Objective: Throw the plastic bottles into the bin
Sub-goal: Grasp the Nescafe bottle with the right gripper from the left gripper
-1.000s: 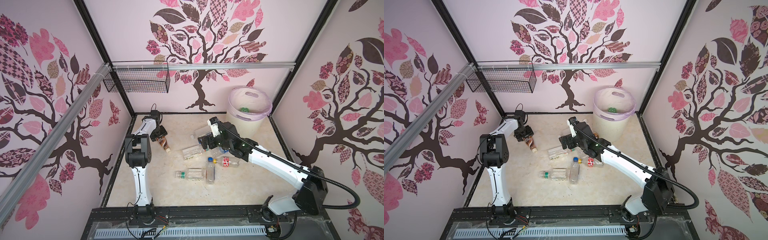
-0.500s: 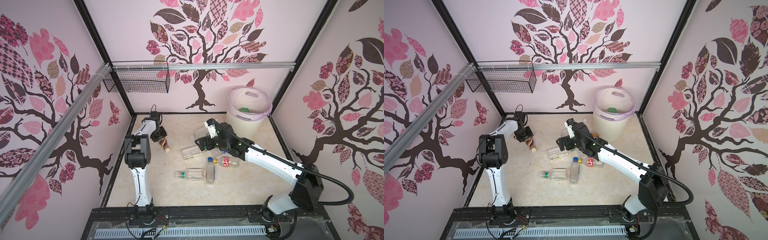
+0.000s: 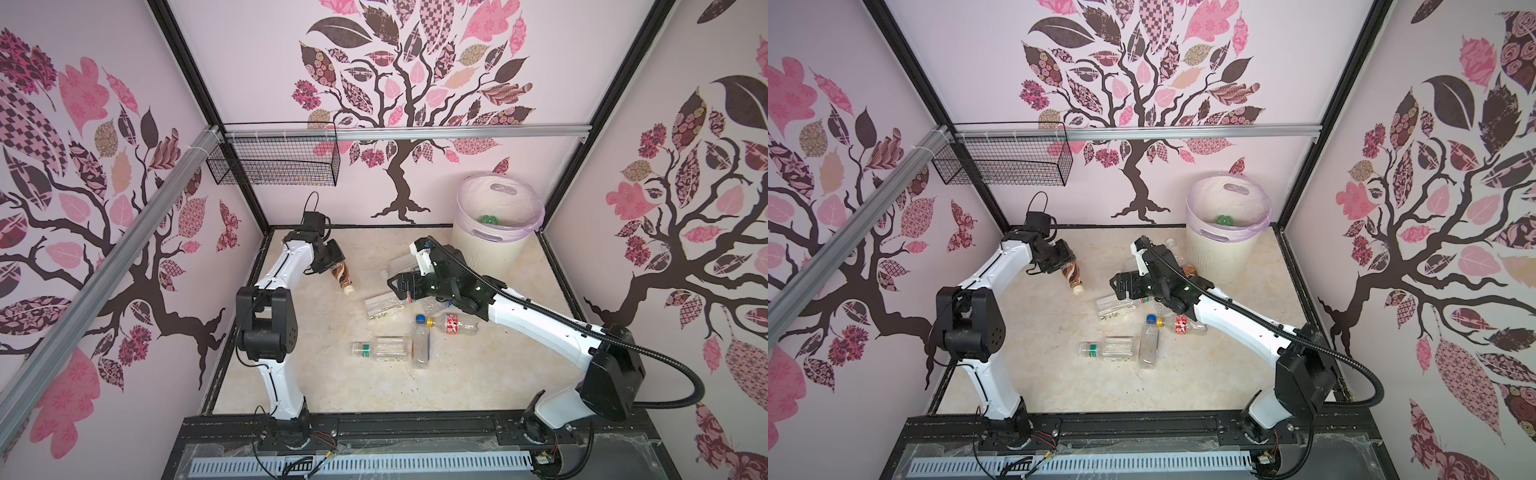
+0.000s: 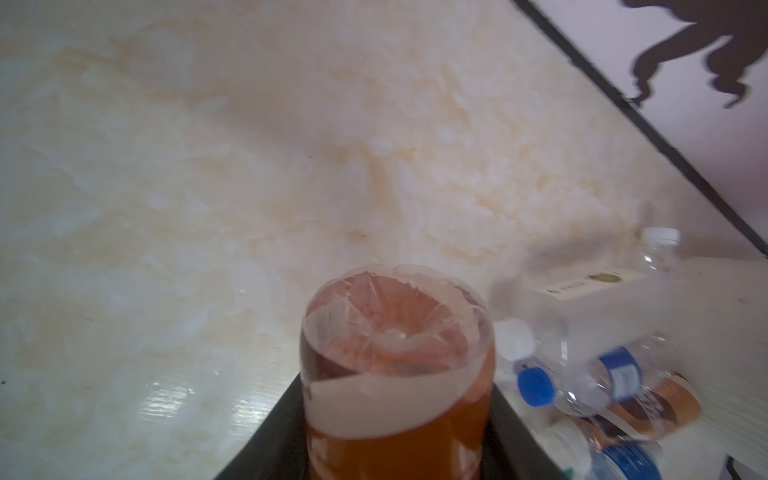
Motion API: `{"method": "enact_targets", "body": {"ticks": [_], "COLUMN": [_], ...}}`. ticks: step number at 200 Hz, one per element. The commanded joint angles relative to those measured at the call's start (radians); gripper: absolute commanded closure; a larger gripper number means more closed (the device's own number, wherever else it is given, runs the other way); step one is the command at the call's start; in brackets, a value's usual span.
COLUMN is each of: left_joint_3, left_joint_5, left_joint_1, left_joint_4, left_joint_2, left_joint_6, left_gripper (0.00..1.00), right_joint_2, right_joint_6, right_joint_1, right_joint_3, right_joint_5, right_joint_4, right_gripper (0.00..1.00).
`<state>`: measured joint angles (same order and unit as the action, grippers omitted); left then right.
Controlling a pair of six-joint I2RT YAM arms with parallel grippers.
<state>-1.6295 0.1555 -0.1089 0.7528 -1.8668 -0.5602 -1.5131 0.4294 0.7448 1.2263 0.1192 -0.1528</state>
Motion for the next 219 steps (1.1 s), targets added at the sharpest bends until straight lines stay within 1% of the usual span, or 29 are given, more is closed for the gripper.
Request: {"method": "enact_targets", "body": {"ticks": [1, 30, 54, 71, 104, 130, 157, 184, 219], "left_joint_3": [-0.045, -0.055, -0.064, -0.055, -0.033, -0.016, -0.007, -0.012, -0.013], "left_joint_5": [0.051, 0.059, 0.062, 0.086, 0.139, 0.150, 0.148, 0.131, 0.115], "left_joint_1": [-0.065, -0.143, -0.189, -0.203, -0.209, -0.216, -0.232, -0.262, -0.281], "left_joint_4": [-0.049, -0.082, -0.096, -0.112, -0.141, -0.171, -0.186, -0.187, -0.182], "left_joint_2": [0.074, 0.162, 0.214, 0.239, 0.265, 0.295, 0.319, 0.333, 0.341], "left_joint_6": [-0.016, -0.039, -0.057, -0.086, -0.139, -0.165, -0.174, -0.174, -0.172], "left_gripper": [0.47, 0.47, 0.47, 0.47, 0.47, 0.47, 0.47, 0.47, 0.47], "right_joint_2": [0.007, 0.033, 0.025, 0.026, 0.054, 0.049, 0.031, 0.009, 0.002], "right_joint_6": [0.014, 0.018, 0.027, 0.036, 0.044, 0.051, 0.061, 0.066, 0.073], "right_joint_1": [0.002, 0.001, 0.001, 0.003, 0.019, 0.027, 0.031, 0.031, 0.034], "right_joint_3": [0.046, 0.031, 0.043, 0.034, -0.021, -0.023, -0.011, 0.011, 0.024], "right_joint_5": [-0.034, -0.051, -0.043, -0.032, -0.020, -0.005, 0.002, 0.009, 0.004], "right_joint_4": [0.009, 0.040, 0.045, 0.070, 0.176, 0.208, 0.221, 0.226, 0.234], "right_gripper": [0.01, 0.00, 0.00, 0.01, 0.07, 0.11, 0.17, 0.25, 0.40]}}
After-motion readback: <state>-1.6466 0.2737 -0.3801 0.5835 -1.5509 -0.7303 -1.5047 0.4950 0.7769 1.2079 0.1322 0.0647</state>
